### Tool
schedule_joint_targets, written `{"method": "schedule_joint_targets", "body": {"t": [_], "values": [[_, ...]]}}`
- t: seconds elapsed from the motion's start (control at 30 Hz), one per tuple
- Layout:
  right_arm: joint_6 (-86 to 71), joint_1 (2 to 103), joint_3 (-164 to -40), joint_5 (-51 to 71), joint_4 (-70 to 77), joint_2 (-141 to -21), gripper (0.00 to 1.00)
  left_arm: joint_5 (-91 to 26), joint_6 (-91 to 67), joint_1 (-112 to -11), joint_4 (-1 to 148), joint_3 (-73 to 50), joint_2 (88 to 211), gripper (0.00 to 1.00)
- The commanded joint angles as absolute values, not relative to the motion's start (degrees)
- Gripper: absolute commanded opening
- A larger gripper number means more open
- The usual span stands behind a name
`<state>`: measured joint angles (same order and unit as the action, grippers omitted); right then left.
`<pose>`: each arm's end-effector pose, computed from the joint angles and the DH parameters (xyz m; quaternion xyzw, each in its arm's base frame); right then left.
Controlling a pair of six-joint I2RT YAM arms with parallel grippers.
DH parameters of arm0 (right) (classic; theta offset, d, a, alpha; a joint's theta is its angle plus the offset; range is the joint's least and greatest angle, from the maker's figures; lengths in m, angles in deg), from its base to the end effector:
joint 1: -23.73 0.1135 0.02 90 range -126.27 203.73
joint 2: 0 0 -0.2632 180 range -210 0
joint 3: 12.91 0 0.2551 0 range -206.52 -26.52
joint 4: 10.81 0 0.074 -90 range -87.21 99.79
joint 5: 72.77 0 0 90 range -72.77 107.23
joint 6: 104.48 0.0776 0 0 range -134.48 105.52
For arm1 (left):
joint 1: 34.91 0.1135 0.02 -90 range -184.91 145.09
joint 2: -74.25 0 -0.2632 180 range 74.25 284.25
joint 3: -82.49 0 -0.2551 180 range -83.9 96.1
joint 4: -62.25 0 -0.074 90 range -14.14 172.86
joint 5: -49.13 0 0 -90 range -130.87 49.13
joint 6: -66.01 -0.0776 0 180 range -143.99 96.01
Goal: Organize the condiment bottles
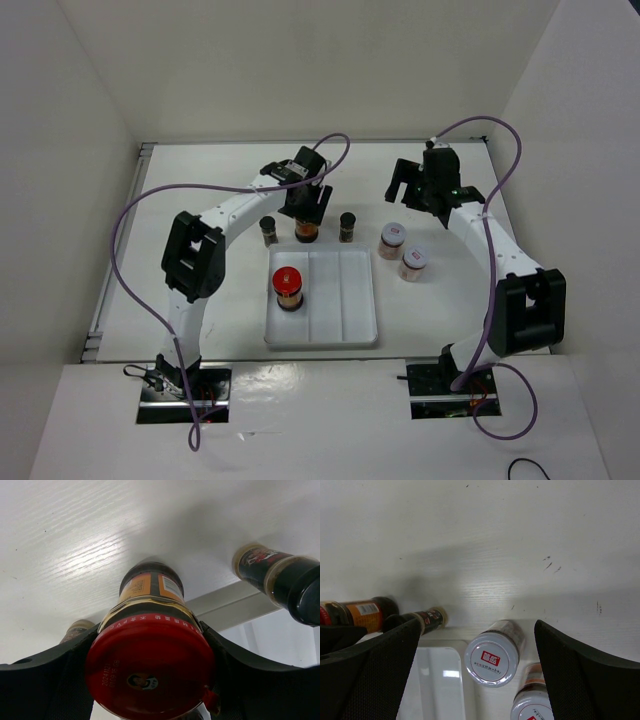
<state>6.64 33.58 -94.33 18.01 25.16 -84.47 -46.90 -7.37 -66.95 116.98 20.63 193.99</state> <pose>0.3619 0.0618 0.2665 0.0915 0.8980 0.1090 0.4164 0.4192 -0.2527 0.2091 0.1131 0.9492 -0.0733 0.2843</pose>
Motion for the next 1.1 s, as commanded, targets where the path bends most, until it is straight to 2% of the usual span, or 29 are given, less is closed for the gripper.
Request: {"method": "schedule_joint_targets", "body": {"t": [0.0,0.67,1.07], "values": [[6.0,33.2,-95.1,18.0,24.7,-84.6,0.99,-49.0,-8.5,-67.0,117.8,24.0,188.6,0.48],[6.0,33.2,-95.1,18.0,24.7,-84.1,0.99,-48.7,-9.6,-68.8,125.9,24.8,179.1,0.45],[6.0,33.2,-95.1,18.0,24.7,-84.1,0.99,-46.2,-7.8,-69.8,125.1,12.9,171.7,0.45]]}}
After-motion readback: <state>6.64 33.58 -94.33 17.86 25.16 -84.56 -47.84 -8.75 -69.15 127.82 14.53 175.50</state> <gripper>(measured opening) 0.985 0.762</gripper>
